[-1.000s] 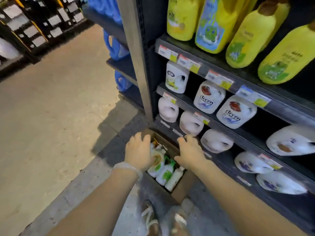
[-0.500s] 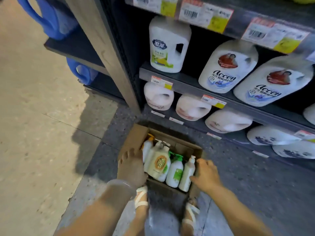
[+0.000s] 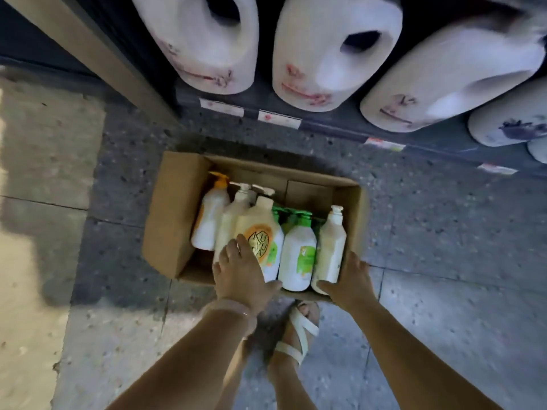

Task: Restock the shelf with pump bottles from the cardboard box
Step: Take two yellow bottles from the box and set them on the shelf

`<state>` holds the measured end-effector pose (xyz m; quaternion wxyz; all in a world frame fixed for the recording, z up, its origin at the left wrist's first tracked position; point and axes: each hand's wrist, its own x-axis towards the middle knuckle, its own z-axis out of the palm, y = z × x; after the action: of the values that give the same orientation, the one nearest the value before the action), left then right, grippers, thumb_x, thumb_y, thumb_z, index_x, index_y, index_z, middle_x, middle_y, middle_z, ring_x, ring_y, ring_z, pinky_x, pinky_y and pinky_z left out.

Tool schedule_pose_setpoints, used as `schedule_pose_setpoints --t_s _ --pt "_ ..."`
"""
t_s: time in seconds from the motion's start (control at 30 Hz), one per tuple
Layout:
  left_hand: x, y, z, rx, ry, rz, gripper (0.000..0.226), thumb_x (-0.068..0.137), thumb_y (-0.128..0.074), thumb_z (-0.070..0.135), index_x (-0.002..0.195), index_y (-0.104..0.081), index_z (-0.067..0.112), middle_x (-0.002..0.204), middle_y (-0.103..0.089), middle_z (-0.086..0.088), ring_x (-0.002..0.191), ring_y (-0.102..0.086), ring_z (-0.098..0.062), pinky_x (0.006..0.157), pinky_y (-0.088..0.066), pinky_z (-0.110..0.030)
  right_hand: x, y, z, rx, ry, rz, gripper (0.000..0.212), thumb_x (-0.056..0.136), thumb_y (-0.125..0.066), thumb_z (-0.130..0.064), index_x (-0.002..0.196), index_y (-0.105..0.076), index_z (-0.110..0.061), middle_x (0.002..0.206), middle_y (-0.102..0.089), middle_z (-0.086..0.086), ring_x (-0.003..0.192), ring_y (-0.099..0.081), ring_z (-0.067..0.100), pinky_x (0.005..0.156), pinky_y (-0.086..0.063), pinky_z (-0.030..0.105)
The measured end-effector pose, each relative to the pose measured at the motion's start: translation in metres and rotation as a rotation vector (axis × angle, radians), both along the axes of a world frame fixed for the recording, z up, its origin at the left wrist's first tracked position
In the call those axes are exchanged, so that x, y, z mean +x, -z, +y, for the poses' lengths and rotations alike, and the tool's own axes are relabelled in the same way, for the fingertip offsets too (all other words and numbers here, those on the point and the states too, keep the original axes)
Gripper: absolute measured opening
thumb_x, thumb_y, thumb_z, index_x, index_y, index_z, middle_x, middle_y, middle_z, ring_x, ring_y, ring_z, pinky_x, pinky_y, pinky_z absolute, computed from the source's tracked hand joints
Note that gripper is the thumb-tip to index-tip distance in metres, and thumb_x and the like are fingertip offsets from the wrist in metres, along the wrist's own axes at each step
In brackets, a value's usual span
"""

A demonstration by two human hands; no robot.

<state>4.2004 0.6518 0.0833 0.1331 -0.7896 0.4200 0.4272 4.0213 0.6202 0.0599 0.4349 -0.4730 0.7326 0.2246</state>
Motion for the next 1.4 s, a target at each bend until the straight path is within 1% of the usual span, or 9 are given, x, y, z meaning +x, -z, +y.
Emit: schedule_pose_setpoints --t_s 0.13,0.27,0.47,0.63,0.8,1.0,1.1,1.23,1.4 --pt "-0.005 0.051 -0.010 -0.009 -0.157 -0.007 0.122 0.065 -0.077 0.050 0.148 0.001 0.006 0.153 -0.018 -0.013 0.140 -0.023 -0.032 0.111 -0.027 -0.044 -0.001 0.055 -0.002 0.049 0.203 0.002 0.097 0.078 -0.074 -0.029 0.148 -0.011 -0.004 0.148 -0.027 0.019 0.136 -0.031 0.035 0.105 -0.034 0.043" --pt "-0.008 0.082 -0.013 -0.047 -0.251 -0.052 0.119 0.058 -0.083 0.047 0.144 -0.010 0.007 0.142 -0.031 -0.015 0.130 -0.034 -0.036 0.102 -0.036 -0.046 0.006 0.090 0.001 -0.024 0.429 0.075 0.089 0.077 -0.073 -0.042 0.141 -0.025 -0.002 0.142 -0.033 0.017 0.128 -0.039 0.036 0.102 -0.038 0.043" --pt "-0.016 0.103 -0.015 -0.060 -0.380 -0.119 0.117 0.056 -0.085 0.041 0.141 -0.013 0.008 0.138 -0.031 -0.019 0.126 -0.031 -0.040 0.095 -0.039 -0.051 -0.003 0.108 0.014 -0.231 0.413 0.177 0.051 0.085 -0.063 -0.034 0.123 -0.050 -0.004 0.124 -0.048 0.020 0.114 -0.048 0.038 0.097 -0.041 0.044" --pt "-0.018 0.109 -0.015 -0.074 -0.415 -0.143 0.109 0.058 -0.084 0.036 0.139 -0.018 0.007 0.134 -0.033 -0.018 0.122 -0.034 -0.040 0.090 -0.042 -0.052 0.013 0.111 0.014 -0.230 0.581 0.062 0.082 0.061 -0.082 -0.045 0.117 -0.036 -0.007 0.126 -0.044 0.014 0.119 -0.044 0.036 0.102 -0.039 0.050" --pt "-0.023 0.115 -0.015 -0.099 -0.484 -0.033 0.112 0.055 -0.084 0.030 0.141 -0.016 0.008 0.134 -0.033 -0.017 0.123 -0.035 -0.040 0.097 -0.038 -0.049 0.006 0.107 -0.001 -0.134 0.449 0.153 0.102 0.058 -0.082 -0.051 0.134 -0.033 -0.003 0.135 -0.036 0.015 0.124 -0.037 0.035 0.102 -0.035 0.043" --pt "-0.028 0.120 -0.015 -0.168 -0.564 0.070 0.112 0.051 -0.086 0.027 0.139 -0.020 0.005 0.136 -0.037 -0.017 0.126 -0.037 -0.038 0.107 -0.034 -0.050 0.009 0.112 0.009 -0.196 0.553 0.042 0.091 0.055 -0.086 -0.043 0.124 -0.037 -0.010 0.130 -0.041 0.012 0.122 -0.042 0.034 0.104 -0.038 0.048" --pt "-0.029 0.119 -0.013 -0.187 -0.580 0.084 0.111 0.052 -0.086 0.025 0.139 -0.020 0.004 0.135 -0.040 -0.016 0.126 -0.039 -0.037 0.107 -0.035 -0.049 0.012 0.117 0.013 -0.212 0.656 -0.034 0.092 0.049 -0.089 -0.040 0.119 -0.034 -0.014 0.127 -0.047 0.008 0.119 -0.047 0.031 0.102 -0.041 0.050" --pt "-0.024 0.118 -0.012 -0.203 -0.570 0.105 0.107 0.054 -0.086 0.024 0.138 -0.022 0.004 0.130 -0.043 -0.016 0.123 -0.042 -0.035 0.100 -0.040 -0.043 -0.006 0.119 0.008 -0.202 0.593 -0.043 0.089 0.053 -0.087 -0.041 0.125 -0.044 -0.010 0.121 -0.053 0.006 0.111 -0.055 0.026 0.096 -0.048 0.046" --pt "-0.023 0.113 -0.007 -0.255 -0.501 0.108 0.107 0.054 -0.085 0.021 0.139 -0.023 0.005 0.126 -0.045 -0.016 0.118 -0.043 -0.034 0.097 -0.042 -0.042 -0.013 0.122 0.010 -0.193 0.544 -0.086 0.044 0.073 -0.073 -0.038 0.099 -0.058 -0.006 0.109 -0.059 0.014 0.096 -0.058 0.030 0.084 -0.052 0.042"
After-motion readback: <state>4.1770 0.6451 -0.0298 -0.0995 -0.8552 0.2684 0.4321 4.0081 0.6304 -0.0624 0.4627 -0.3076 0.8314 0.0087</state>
